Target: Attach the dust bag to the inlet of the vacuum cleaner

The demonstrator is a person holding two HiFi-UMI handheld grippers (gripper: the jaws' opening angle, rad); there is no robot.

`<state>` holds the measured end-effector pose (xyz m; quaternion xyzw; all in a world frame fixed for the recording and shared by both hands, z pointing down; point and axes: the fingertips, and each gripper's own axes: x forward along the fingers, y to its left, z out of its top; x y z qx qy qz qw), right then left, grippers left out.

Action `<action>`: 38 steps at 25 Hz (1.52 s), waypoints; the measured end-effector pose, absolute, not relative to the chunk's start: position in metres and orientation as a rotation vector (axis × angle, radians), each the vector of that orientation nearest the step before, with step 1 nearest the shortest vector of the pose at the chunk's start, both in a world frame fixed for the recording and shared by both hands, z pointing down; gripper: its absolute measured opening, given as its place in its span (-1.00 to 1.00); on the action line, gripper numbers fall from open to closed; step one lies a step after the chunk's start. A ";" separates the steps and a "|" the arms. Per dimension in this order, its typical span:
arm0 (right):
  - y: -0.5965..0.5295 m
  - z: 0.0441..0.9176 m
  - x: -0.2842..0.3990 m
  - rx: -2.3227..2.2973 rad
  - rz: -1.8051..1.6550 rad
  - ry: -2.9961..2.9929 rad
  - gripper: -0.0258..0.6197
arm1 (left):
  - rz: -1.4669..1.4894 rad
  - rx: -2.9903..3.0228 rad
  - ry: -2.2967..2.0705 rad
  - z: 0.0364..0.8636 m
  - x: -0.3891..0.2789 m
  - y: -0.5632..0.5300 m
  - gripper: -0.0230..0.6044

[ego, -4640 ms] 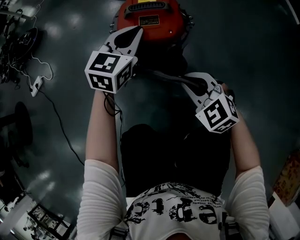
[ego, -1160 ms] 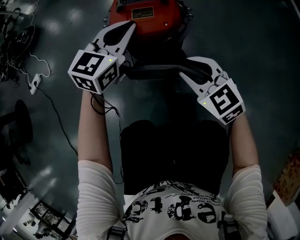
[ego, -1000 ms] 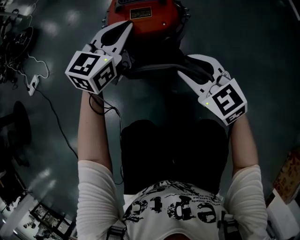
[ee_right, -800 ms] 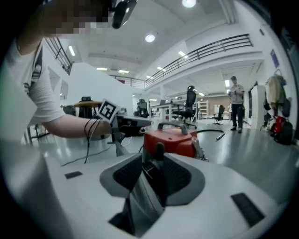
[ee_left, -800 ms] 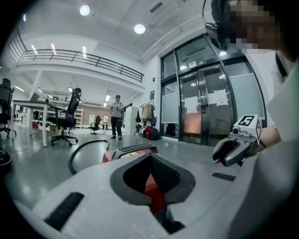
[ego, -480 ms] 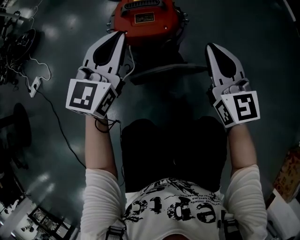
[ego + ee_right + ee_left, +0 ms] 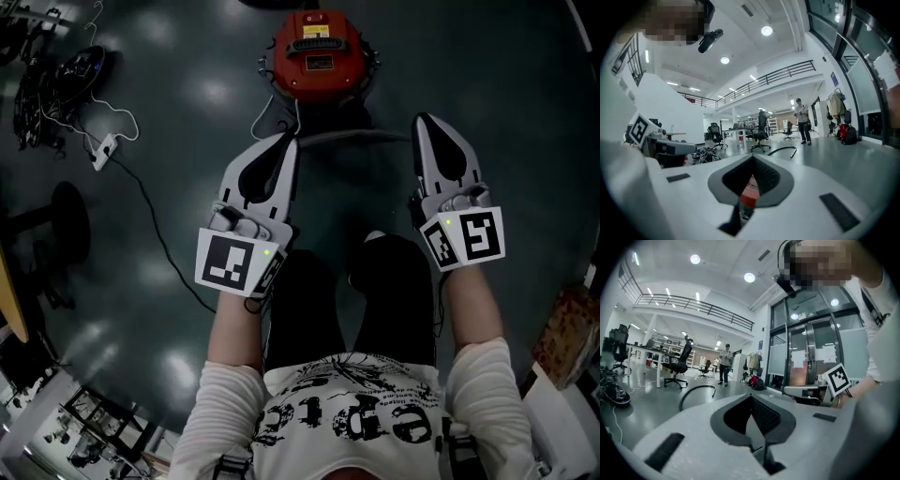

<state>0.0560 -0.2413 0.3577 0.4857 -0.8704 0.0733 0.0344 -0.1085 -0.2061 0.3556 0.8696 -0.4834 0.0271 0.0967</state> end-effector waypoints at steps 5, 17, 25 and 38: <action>-0.194 0.233 0.053 1.469 0.232 -2.640 -0.92 | -0.015 2.515 -1.512 0.217 -0.116 -0.156 -0.92; -0.058 0.051 0.046 1.666 0.188 -2.504 -0.92 | 0.033 2.567 -1.578 0.032 -0.160 -0.034 -0.92; 0.017 0.010 0.048 1.625 0.147 -2.557 -0.92 | -0.024 2.592 -1.562 -0.006 -0.137 0.044 -0.92; 0.054 -0.016 0.052 1.569 0.018 -2.624 -0.92 | -0.095 2.560 -1.626 -0.025 -0.130 0.082 -0.92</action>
